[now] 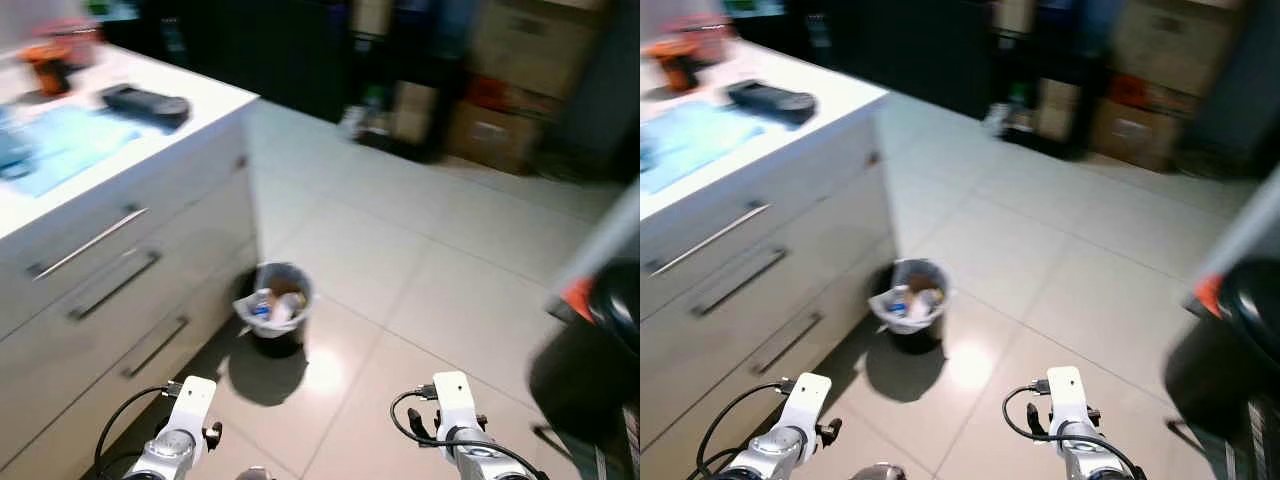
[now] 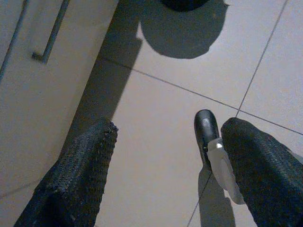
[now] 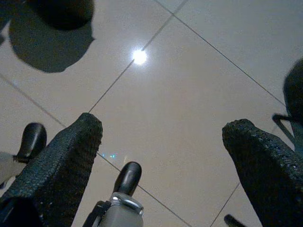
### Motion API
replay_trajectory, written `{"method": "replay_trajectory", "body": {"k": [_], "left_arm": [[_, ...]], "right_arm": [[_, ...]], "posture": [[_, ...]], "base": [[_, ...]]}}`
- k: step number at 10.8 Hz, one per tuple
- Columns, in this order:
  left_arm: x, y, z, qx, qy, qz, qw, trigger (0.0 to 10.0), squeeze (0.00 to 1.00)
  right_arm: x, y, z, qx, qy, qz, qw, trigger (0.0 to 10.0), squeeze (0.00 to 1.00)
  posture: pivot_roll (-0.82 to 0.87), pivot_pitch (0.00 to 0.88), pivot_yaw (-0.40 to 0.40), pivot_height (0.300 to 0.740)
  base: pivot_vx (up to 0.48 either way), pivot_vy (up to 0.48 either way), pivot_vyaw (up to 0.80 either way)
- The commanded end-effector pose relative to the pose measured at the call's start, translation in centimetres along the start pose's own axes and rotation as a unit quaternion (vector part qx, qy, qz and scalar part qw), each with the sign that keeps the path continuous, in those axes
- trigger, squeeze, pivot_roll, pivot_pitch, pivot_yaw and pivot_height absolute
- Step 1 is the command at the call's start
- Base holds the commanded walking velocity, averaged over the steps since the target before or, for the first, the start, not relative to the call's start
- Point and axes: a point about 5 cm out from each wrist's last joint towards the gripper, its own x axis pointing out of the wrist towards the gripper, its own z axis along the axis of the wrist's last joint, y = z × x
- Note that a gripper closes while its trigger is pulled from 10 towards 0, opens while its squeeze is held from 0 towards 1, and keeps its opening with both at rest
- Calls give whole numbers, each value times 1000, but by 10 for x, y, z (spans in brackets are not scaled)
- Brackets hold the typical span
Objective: Kitchen organization
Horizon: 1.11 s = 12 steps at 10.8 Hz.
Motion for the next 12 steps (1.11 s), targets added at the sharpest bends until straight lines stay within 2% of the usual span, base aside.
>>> {"method": "replay_trajectory", "body": {"k": [1,12], "left_arm": [[0,-2,2,7,-3,-6,1000,10000,0],[1,-1,3,3,9,-15,1000,10000,0]], "right_arm": [[0,-1,1,-4,1,2,1000,10000,0],[1,3,5,-33,-1,13,999,10000,0]], "posture": [[96,0,-21,740],[104,0,-27,740]], "base": [[0,0,800],[0,0,800]]}}
